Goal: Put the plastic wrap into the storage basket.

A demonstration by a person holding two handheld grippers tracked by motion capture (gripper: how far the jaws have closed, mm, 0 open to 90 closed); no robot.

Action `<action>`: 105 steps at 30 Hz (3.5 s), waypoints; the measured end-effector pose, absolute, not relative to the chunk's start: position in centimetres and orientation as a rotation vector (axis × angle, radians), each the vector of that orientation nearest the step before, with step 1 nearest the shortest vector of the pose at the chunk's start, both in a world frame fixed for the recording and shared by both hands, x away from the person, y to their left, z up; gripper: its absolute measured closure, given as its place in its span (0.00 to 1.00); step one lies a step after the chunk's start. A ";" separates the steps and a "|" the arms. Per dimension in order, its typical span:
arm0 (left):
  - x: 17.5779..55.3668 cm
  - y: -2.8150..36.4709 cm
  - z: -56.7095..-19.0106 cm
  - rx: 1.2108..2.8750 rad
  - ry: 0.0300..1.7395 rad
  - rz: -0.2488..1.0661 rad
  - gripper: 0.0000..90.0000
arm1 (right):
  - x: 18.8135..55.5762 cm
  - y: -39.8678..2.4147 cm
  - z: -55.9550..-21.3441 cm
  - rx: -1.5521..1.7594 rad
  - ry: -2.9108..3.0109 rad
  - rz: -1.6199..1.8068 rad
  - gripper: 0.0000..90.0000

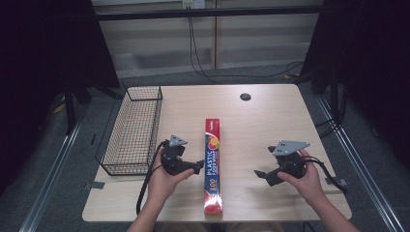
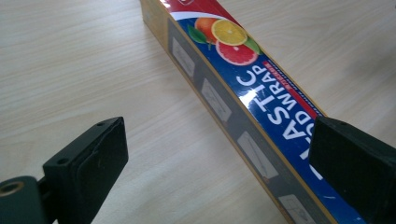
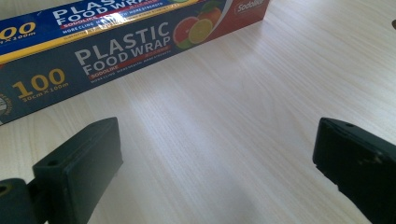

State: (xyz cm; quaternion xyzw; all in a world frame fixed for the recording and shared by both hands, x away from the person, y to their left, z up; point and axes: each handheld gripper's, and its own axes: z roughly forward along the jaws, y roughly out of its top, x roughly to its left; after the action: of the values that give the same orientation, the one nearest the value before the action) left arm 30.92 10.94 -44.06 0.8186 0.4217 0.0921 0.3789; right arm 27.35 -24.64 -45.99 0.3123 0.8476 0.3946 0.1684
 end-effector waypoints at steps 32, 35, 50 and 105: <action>33.1 6.0 -42.5 2.158 1.153 0.006 0.01 | 28.3 -24.3 -45.7 0.880 2.400 1.156 0.01; 33.3 5.7 -42.5 2.169 1.158 -0.028 0.00 | 28.3 -24.3 -45.7 0.884 2.401 1.155 0.01; 34.6 4.7 -43.6 2.231 1.224 -0.073 0.02 | 28.3 -24.3 -45.6 0.878 2.403 1.172 0.01; 35.9 2.3 -47.1 2.282 1.457 -0.138 0.21 | 28.0 -23.8 -45.5 0.864 2.405 1.185 0.01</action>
State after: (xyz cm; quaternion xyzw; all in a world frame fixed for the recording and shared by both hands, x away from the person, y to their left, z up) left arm 35.90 2.30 -47.11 0.8225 0.5249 -0.0496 0.2136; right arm 28.04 -23.75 -45.50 0.3028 0.8425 0.4152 0.1617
